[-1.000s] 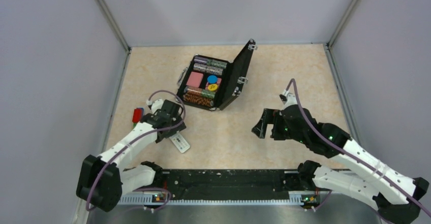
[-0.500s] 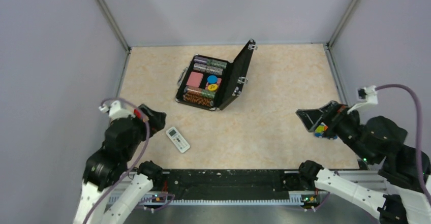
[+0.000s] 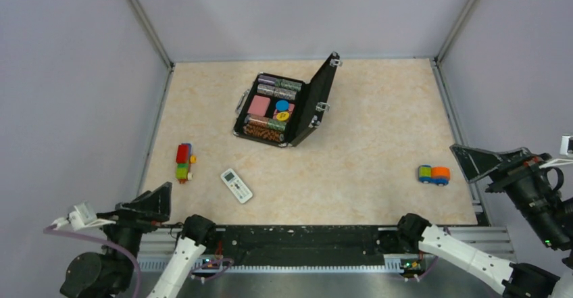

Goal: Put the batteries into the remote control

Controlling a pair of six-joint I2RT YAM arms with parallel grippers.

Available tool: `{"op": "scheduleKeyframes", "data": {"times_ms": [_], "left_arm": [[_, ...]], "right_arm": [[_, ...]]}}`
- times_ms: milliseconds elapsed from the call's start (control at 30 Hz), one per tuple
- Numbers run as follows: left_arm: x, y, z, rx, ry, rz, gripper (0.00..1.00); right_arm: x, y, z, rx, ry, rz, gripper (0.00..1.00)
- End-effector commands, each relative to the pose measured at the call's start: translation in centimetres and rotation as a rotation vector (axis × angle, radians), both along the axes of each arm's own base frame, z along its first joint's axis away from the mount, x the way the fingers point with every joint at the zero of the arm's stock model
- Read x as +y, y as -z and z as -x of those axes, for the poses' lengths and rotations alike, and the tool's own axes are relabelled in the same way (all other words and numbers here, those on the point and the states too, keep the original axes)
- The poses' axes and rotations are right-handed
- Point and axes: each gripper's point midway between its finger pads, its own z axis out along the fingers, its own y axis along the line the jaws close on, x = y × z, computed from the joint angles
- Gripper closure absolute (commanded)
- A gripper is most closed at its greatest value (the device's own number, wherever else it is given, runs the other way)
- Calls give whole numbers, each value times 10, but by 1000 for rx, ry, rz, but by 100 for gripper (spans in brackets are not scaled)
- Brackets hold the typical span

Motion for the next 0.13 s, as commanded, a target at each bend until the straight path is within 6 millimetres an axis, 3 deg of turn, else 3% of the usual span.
{"op": "scheduleKeyframes", "data": {"times_ms": [0,100], "left_arm": [[16,0,21,-69,-35,2,1],[23,3,26,-71,-60,17,1]], "right_arm": [[-25,4,7,-12,70,6,1],[-24,10,8,4,64,12,1]]}}
